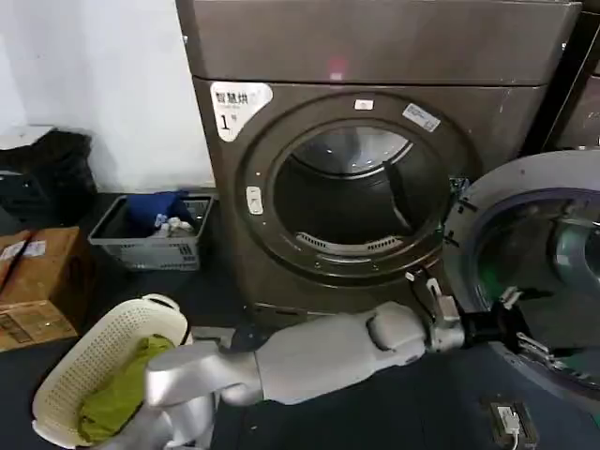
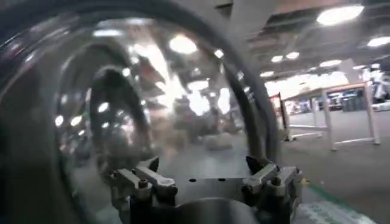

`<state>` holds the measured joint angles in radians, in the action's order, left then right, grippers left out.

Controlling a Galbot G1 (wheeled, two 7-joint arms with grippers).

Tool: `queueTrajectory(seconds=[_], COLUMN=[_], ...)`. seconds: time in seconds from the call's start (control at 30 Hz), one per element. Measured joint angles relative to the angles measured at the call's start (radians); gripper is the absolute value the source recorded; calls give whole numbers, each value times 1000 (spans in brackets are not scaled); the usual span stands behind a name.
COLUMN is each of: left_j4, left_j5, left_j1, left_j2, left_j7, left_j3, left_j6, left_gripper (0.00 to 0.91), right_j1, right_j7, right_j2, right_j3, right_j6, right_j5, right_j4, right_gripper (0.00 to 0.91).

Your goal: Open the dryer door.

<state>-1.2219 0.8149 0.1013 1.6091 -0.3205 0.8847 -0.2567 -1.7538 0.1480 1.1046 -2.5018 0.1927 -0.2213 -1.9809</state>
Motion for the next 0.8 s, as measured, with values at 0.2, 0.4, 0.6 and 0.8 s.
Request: queueTrajectory(seconds=[0.2, 0.4, 0.6, 0.8], left_j4=[-67, -116, -163, -221], left_j5=[8, 10, 19, 25], left_j1=[-15, -18, -25, -46], left_j2=[-16, -98, -160, -229], left_j7=[-1, 2, 4, 3], left_j3=[11, 18, 19, 22], left_j6=[-16, -20, -33, -32], left_gripper=[907, 907, 907, 907], right_j1=[3, 7, 10, 16], right_j7=[0, -2, -7, -7], right_j2=[-7, -12, -17, -19], right_j3=[0, 7, 5, 0], right_j6=[-1, -2, -6, -7], right_j5=[0, 2, 3, 4], right_j4=[2, 2, 6, 4], right_gripper=[907, 907, 907, 907])
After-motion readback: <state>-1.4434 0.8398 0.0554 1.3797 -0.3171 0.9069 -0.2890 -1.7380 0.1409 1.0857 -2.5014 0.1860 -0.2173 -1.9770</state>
